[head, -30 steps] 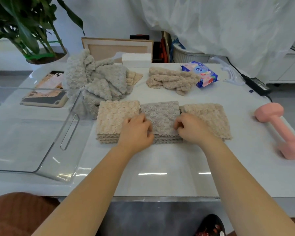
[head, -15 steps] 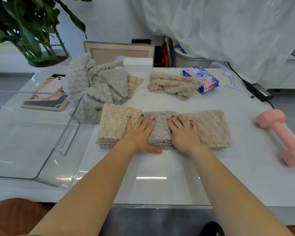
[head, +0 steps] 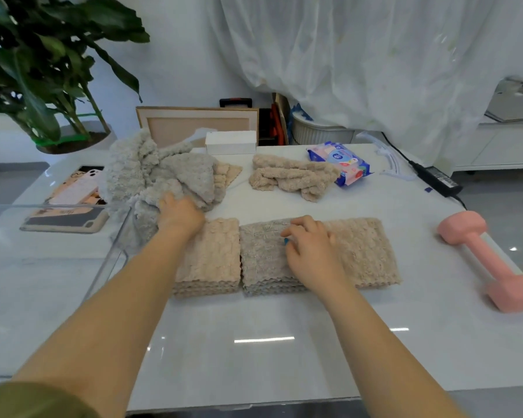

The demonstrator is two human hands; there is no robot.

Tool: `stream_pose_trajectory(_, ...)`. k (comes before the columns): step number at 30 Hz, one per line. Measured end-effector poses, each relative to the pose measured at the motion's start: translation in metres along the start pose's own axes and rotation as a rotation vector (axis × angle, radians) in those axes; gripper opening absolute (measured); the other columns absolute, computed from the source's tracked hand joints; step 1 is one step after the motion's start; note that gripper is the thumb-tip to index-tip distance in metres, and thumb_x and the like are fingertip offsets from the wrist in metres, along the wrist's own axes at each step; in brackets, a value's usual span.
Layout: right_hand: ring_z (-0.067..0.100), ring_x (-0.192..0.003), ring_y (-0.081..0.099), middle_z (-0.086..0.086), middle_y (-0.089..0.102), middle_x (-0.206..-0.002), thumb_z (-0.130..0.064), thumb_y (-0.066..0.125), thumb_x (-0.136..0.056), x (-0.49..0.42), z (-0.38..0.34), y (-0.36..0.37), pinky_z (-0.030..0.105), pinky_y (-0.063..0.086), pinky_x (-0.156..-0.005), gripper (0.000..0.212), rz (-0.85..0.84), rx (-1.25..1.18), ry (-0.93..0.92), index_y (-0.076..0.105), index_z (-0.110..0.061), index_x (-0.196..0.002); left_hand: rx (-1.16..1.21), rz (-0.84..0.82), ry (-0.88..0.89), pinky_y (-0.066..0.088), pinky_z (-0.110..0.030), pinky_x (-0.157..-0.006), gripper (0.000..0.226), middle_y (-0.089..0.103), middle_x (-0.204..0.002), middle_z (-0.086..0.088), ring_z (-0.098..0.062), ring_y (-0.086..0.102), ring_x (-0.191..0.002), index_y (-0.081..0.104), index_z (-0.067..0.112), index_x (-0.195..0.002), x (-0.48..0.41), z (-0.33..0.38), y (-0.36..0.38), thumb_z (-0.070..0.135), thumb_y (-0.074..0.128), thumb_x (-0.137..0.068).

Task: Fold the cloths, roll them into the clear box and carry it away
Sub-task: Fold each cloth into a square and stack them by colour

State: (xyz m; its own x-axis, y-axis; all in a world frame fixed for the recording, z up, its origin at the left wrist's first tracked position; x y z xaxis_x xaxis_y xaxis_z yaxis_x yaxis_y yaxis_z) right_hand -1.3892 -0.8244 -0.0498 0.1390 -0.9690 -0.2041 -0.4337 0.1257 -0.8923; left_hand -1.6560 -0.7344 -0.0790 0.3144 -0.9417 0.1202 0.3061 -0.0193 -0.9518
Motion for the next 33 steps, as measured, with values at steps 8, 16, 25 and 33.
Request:
stream_pose_trajectory(8,0.02,-0.119,0.04,-0.006,0.049,-0.126,-0.019,0.045,-0.092,-0.001,0.0,0.038,0.044,0.022,-0.107,0.029,-0.198,0.007,0.039,0.061,-0.023,-0.116,0.195,0.093,-0.083,0.038,-0.049,-0.102,0.048,0.036,-0.14,-0.022,-0.042,0.038,-0.124,0.039,0.001,-0.137,-0.024,-0.027,0.012,0.02,0.047,-0.094)
stream_pose_trajectory(16,0.021,-0.114,0.048,-0.003,0.052,-0.12,-0.015,0.047,-0.088,-0.011,-0.003,0.027,0.042,0.031,-0.102,0.031,-0.188,-0.171,0.113,0.062,-0.024,-0.114,0.786,0.707,0.474,0.038,-0.009,-0.082,0.015,0.058,-0.102,0.005,0.003,0.051,-0.09,0.065,0.012,-0.101,0.063,0.045,-0.129,0.014,0.064,-0.086)
stream_pose_trajectory(25,0.007,-0.131,0.039,-0.009,0.04,-0.143,-0.047,0.075,-0.067,0.007,0.005,-0.05,0.031,0.037,-0.104,0.079,0.078,-1.276,0.266,0.039,-0.037,-0.137,1.305,0.073,0.617,0.056,-0.028,-0.075,0.021,0.067,-0.095,0.006,-0.009,0.065,-0.088,0.065,0.019,-0.084,0.144,0.108,-0.128,0.0,0.059,-0.09)
stream_pose_trajectory(33,0.026,-0.076,0.067,0.02,0.072,-0.09,-0.021,0.077,-0.072,0.08,0.016,-0.041,0.035,0.052,-0.069,0.032,-0.3,-1.178,0.388,0.067,-0.003,-0.096,0.857,-0.496,0.506,0.054,-0.025,-0.084,0.018,0.069,-0.105,0.004,-0.009,0.064,-0.097,0.07,0.019,-0.102,0.184,0.117,-0.022,0.015,0.053,-0.096)
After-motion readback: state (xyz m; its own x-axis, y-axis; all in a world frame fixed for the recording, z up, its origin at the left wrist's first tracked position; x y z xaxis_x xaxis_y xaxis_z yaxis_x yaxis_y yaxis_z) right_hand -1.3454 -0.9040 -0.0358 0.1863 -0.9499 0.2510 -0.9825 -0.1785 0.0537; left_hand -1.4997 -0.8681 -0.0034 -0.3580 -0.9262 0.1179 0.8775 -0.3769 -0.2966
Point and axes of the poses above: each hand's wrist, its own x-axis away from the middle knuckle, its own y-axis out of the palm, z = x × y, the point moved 10 cm from there along -x, towards the middle knuckle
